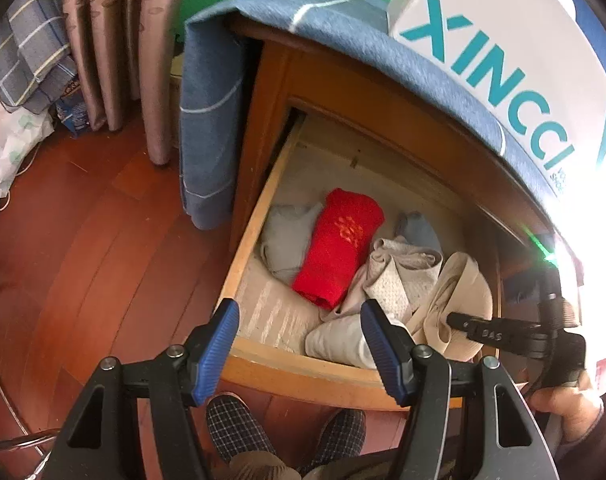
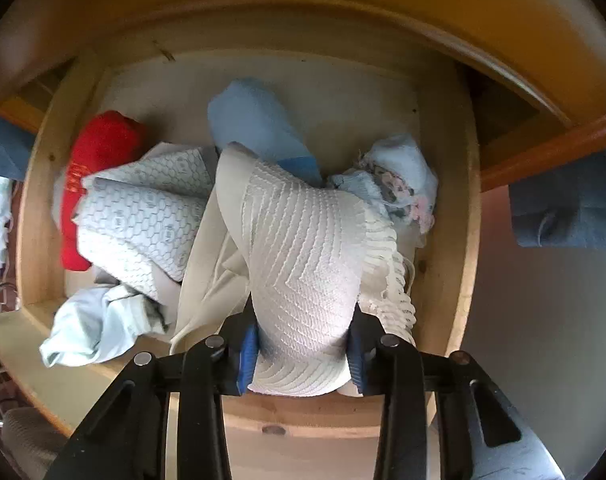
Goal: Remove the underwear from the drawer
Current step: 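Close the right tool on the beige knit bra cup, then lower the left tool and grasp the pale blue-white garment while the right tool holds the bra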
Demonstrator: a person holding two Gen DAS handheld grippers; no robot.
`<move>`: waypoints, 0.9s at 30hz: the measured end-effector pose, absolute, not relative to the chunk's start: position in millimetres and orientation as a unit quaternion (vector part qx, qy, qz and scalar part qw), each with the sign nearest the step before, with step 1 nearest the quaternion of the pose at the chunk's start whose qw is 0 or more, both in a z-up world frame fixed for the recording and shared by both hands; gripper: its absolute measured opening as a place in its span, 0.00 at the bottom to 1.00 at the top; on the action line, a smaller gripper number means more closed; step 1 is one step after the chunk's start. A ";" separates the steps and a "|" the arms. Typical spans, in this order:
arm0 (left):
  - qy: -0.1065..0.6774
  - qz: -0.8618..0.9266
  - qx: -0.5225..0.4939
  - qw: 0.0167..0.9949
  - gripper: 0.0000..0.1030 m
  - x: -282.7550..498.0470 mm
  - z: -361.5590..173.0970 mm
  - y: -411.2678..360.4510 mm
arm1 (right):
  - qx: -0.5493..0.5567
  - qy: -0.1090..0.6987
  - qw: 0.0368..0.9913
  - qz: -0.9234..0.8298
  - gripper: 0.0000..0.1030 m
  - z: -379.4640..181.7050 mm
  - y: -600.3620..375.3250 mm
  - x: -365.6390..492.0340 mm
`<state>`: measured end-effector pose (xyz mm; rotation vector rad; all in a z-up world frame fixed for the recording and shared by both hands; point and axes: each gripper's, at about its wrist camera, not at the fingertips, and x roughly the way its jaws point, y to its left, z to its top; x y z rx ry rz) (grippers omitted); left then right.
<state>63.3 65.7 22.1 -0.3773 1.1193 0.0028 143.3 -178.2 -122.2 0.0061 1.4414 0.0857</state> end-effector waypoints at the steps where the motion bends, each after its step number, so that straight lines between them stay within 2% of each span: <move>1: 0.532 -0.005 -0.178 0.828 0.63 64.2 20.8 64.4 | 0.004 0.656 0.754 0.039 0.32 -116.3 -180.4 138.3; 10: 0.558 -0.052 -0.148 0.815 0.63 68.9 15.2 46.8 | 0.046 0.621 0.782 0.037 0.30 -93.0 -207.2 103.6; 16: 0.608 -0.093 -0.085 0.784 0.63 90.5 2.9 17.8 | 0.093 0.607 0.788 0.036 0.30 -83.9 -229.2 78.0; 27: 0.665 -0.118 -0.031 0.737 0.63 125.7 -23.0 -27.2 | 0.117 0.602 0.788 0.049 0.30 -80.5 -234.1 76.0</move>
